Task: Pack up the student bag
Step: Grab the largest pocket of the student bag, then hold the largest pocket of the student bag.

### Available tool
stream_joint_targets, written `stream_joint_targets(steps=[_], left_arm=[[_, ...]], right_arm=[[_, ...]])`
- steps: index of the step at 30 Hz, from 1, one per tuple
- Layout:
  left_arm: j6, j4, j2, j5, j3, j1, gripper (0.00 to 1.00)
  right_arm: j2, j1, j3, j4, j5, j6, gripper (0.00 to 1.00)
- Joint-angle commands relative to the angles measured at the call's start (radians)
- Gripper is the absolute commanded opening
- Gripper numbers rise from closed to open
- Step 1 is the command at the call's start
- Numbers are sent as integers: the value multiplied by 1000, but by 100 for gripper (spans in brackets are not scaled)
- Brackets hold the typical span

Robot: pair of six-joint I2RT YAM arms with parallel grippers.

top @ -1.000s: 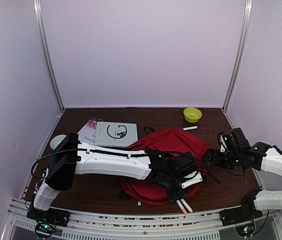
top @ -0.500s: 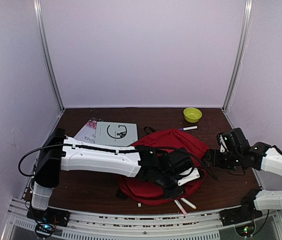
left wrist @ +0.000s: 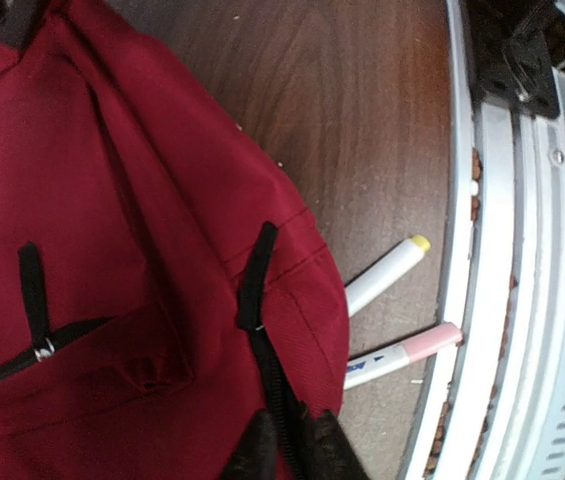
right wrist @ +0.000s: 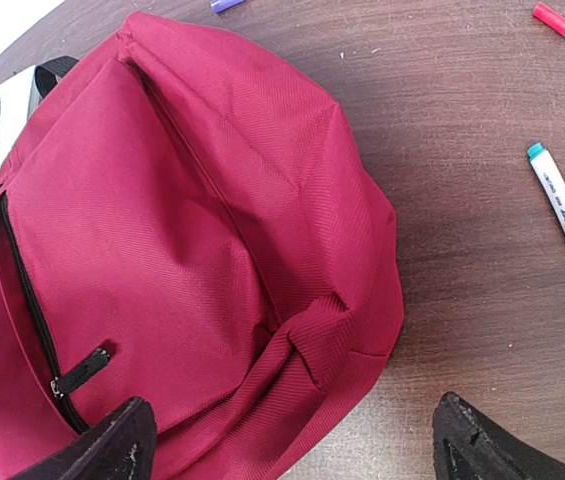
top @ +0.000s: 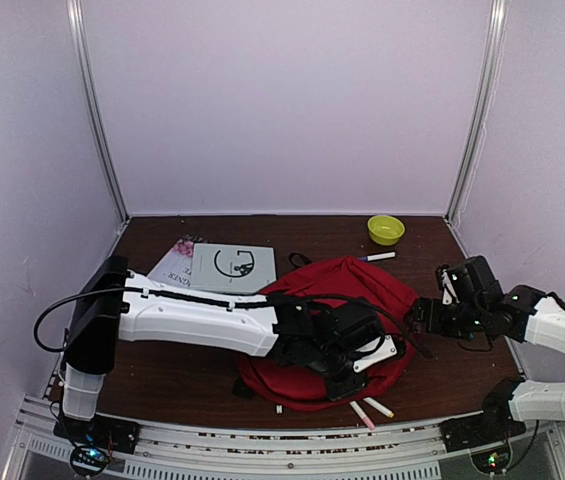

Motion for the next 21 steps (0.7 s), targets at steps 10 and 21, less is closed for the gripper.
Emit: stream_joint_targets(steps=[10, 21], left_arm=[[-43, 30, 45, -29, 29, -2, 30], [-59, 29, 38, -52, 24, -1, 0]], right_arm=[[-14, -4, -17, -10, -1, 13, 97], [-24, -3, -26, -17, 1, 9, 97]])
